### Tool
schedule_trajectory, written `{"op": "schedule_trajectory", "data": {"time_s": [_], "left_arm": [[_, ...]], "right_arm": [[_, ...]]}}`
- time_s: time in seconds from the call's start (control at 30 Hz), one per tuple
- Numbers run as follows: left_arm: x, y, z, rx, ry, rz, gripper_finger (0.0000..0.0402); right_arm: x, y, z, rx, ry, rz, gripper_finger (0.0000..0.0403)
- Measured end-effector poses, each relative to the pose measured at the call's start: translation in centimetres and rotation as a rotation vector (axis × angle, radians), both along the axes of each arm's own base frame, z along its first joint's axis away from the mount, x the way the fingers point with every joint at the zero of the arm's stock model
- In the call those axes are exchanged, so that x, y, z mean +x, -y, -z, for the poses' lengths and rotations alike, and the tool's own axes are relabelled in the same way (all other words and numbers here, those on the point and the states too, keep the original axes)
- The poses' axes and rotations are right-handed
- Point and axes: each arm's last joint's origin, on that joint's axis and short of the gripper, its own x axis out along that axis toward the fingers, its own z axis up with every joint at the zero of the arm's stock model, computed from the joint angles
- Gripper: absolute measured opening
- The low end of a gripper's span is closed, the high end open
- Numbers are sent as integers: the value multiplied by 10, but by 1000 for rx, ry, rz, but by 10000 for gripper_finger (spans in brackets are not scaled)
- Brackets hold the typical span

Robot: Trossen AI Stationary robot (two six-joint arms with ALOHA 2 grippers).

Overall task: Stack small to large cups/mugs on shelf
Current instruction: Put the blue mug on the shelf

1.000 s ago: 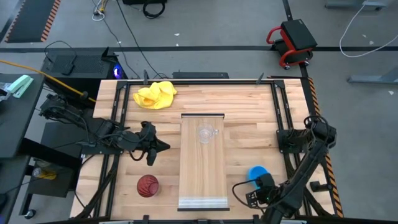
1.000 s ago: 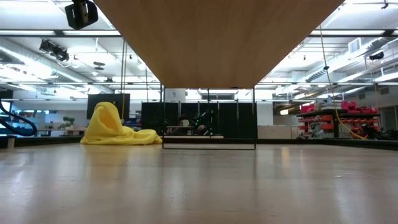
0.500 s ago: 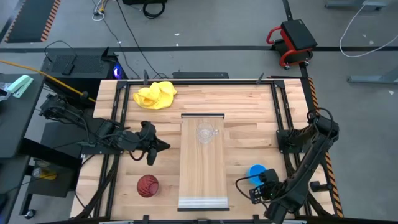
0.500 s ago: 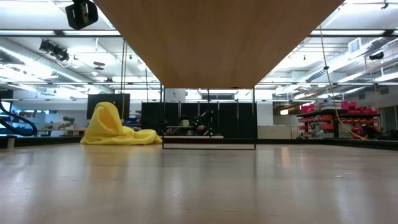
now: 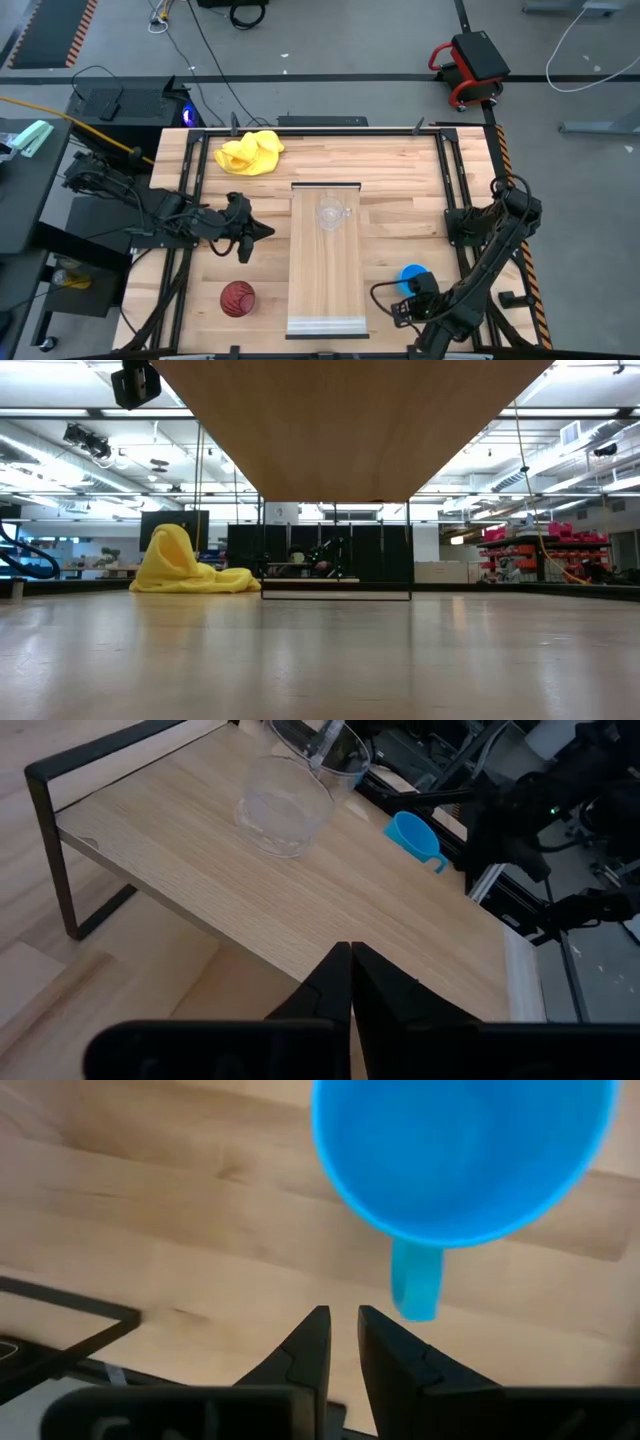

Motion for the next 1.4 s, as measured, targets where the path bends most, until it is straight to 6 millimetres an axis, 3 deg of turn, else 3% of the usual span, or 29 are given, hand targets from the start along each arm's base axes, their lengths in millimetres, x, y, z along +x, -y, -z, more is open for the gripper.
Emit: {"op": "schedule_trajectory", "data": {"time_s": [0.83,1.07,1.4], "left_arm": [[0,0,0,11,0,6,24],[0,0,0,10,-1,5,16],[1,-2,0,3,1,-7,21]], "right_arm": [[-1,2,0,-55,22,-50,24],[5,-10,21,-68,14,-90,21],[2,-8,23,-76,-37,-74,4]]}}
